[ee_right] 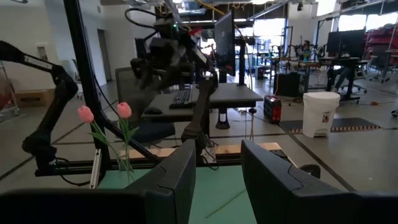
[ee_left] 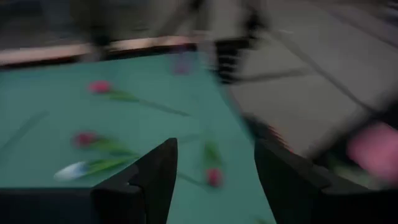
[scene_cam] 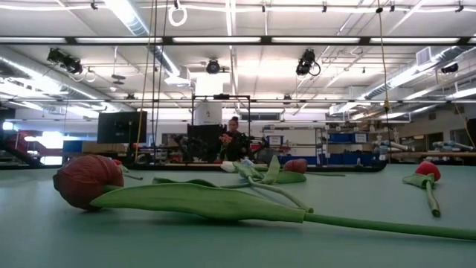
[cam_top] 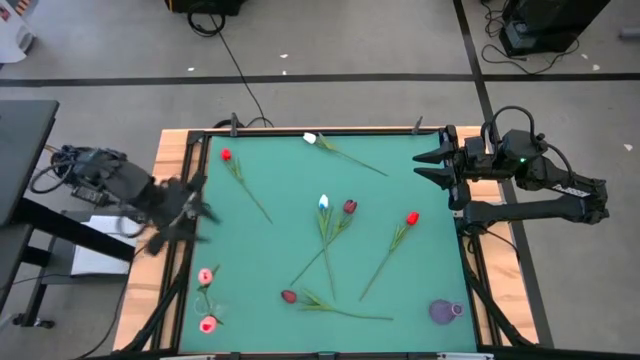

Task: Sort flowers into vase by color
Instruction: Put the top dark red flower into the transparent vase

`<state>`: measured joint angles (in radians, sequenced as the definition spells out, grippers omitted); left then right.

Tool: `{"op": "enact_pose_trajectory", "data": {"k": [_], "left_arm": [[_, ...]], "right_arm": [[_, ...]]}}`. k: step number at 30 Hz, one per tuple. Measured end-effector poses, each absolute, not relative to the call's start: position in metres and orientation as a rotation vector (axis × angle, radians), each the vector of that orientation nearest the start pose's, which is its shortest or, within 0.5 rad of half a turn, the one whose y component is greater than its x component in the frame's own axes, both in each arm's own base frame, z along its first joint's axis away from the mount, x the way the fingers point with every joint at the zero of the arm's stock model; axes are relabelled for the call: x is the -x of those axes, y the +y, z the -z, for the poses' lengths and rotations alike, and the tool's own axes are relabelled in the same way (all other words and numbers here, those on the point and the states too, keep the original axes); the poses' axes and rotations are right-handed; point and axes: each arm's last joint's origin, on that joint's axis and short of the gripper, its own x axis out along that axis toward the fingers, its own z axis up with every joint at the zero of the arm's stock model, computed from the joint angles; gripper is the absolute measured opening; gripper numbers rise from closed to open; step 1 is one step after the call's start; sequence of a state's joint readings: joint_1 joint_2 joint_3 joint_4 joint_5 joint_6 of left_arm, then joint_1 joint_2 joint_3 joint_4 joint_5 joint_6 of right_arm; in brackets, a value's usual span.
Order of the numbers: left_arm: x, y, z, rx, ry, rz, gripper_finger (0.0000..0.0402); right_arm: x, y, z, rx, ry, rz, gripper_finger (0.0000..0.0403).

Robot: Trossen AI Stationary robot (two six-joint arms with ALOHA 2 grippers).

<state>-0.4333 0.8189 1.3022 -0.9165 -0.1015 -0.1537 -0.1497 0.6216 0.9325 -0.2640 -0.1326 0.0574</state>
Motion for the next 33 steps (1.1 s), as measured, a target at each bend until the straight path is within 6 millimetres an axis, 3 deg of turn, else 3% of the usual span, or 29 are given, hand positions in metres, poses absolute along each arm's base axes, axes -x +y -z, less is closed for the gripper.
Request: {"op": "enact_pose_trajectory", "data": {"k": [4, 8, 15, 20, 24, 28, 33], "left_arm": [[-0.151, -0.036, -0.422, 0.162, 0.440, 0.018, 0.0219], [-0.206, -0.022, -0.401, 0.258, 0.519, -0.136, 0.0219], [-0.294, 0.004, -0.340, 0.332, 0.680, -0.303, 0.0219], [-0.344, 0.010, -0.290, 0.485, 0.724, -0.393, 0.0219], [-0.372, 0.010, -0.247, 0.598, 0.772, -0.467, 0.0219], [-0.385, 0.010, -0.206, 0.614, 0.886, -0.503, 0.0219], [-0.396, 0.003, -0.179, 0.650, 0.922, -0.516, 0.0219]], "right_arm": [[-0.116, -0.014, -0.394, -0.051, -0.047, 0.016, 0.0137], [-0.116, -0.014, -0.394, -0.051, -0.047, 0.016, 0.0137], [-0.116, -0.014, -0.394, -0.051, -0.047, 0.016, 0.0137], [-0.116, -0.014, -0.394, -0.051, -0.047, 0.016, 0.0137], [-0.116, -0.014, -0.394, -0.051, -0.047, 0.016, 0.0137], [-0.116, -0.014, -0.394, -0.051, -0.047, 0.016, 0.0137], [-0.116, -0.014, -0.394, -0.051, -0.047, 0.016, 0.0137]]}}
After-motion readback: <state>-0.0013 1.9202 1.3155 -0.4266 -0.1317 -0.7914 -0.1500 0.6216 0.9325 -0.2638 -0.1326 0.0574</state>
